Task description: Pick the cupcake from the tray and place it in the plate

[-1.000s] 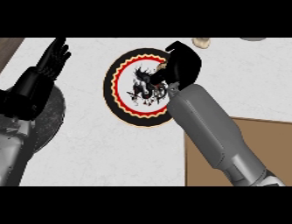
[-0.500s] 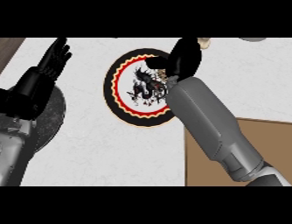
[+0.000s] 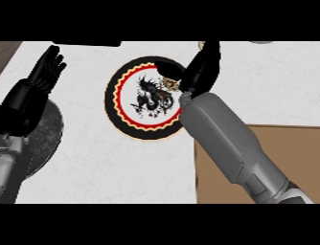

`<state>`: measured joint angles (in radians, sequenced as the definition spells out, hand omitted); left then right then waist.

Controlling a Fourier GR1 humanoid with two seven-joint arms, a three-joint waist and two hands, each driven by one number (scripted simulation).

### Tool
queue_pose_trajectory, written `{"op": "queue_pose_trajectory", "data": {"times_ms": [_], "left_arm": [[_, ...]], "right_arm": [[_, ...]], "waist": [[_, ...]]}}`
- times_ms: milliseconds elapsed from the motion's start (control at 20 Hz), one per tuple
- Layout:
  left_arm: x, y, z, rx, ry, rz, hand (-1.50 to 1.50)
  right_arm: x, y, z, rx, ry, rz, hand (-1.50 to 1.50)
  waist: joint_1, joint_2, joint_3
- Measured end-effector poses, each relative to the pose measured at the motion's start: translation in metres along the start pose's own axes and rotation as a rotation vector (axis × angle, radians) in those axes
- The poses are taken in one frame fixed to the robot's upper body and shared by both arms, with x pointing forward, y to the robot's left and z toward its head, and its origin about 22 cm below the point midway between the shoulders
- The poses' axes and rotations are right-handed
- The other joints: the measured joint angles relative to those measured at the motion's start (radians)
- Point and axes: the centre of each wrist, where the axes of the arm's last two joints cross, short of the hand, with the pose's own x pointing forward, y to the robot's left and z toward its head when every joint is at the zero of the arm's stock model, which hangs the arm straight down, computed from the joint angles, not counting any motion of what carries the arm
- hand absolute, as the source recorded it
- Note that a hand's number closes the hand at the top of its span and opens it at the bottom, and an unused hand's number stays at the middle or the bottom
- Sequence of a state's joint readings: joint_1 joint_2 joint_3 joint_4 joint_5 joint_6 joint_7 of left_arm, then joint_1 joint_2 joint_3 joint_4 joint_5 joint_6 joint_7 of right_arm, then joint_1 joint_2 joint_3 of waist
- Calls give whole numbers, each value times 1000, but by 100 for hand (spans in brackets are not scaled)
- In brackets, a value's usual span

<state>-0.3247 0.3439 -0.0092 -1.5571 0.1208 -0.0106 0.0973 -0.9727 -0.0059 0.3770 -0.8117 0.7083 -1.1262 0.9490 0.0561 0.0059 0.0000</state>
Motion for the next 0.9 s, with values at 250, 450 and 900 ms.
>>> {"op": "queue_pose_trajectory", "data": {"times_ms": [250, 450, 900], "left_arm": [[-4, 9, 8, 42, 20, -10, 0], [-5, 15, 15, 63, 25, -10, 0], [-6, 17, 21, 72, 28, -14, 0]], "right_arm": [[-23, -11, 22, -4, -2, -70, -150], [-43, -34, 40, -11, -10, -109, -150], [-86, -117, 87, -20, -10, -132, -150]], "waist": [[-45, -12, 0], [-66, -15, 0], [-75, -13, 0]]}}
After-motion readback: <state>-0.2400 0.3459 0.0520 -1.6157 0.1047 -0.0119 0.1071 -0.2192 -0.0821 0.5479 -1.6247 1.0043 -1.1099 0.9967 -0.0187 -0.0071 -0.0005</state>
